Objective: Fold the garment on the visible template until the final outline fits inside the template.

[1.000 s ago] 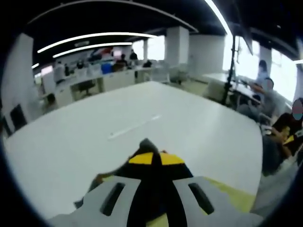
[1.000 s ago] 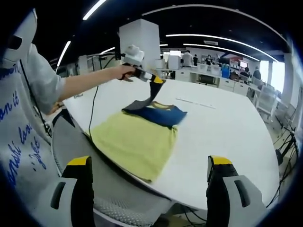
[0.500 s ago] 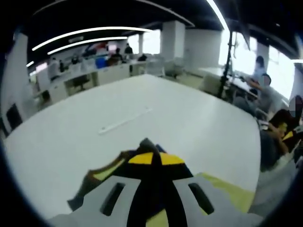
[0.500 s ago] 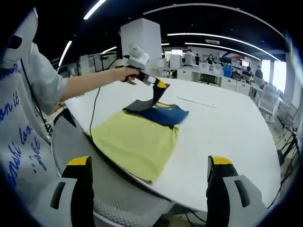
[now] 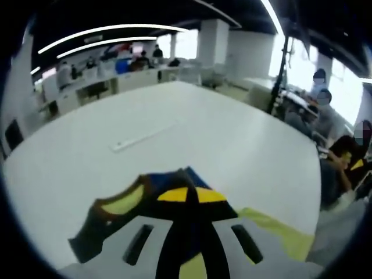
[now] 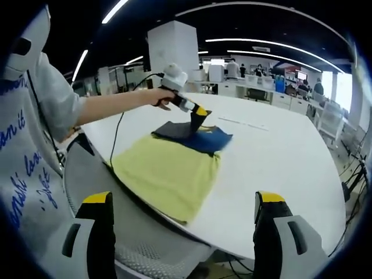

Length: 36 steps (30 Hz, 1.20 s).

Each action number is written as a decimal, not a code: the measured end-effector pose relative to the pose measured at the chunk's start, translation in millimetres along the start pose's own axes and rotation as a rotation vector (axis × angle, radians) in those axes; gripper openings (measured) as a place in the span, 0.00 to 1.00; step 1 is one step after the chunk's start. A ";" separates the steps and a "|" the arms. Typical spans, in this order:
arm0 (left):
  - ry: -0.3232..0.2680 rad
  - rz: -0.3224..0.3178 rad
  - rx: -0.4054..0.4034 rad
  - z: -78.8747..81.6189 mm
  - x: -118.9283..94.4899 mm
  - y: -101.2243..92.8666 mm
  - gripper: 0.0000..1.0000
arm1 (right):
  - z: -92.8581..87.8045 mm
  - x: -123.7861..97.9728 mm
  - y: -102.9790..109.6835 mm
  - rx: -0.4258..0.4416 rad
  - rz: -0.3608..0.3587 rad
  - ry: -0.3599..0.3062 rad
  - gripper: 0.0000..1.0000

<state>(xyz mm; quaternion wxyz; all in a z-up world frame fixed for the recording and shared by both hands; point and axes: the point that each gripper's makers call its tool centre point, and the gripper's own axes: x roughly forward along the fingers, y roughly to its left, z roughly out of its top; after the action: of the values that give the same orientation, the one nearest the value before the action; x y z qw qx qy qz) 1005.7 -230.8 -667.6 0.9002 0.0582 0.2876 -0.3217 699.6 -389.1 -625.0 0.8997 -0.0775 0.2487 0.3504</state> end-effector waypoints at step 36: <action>0.035 0.004 -0.028 -34.6 40.7 -24.9 0.00 | -12.5 4.1 -7.0 0.028 -0.002 0.024 1.00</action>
<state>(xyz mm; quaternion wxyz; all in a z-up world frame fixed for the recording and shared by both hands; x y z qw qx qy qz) 999.4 -262.6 -716.8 0.8965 0.0517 0.3075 -0.3149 702.0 -395.9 -638.2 0.8978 -0.0693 0.2645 0.3451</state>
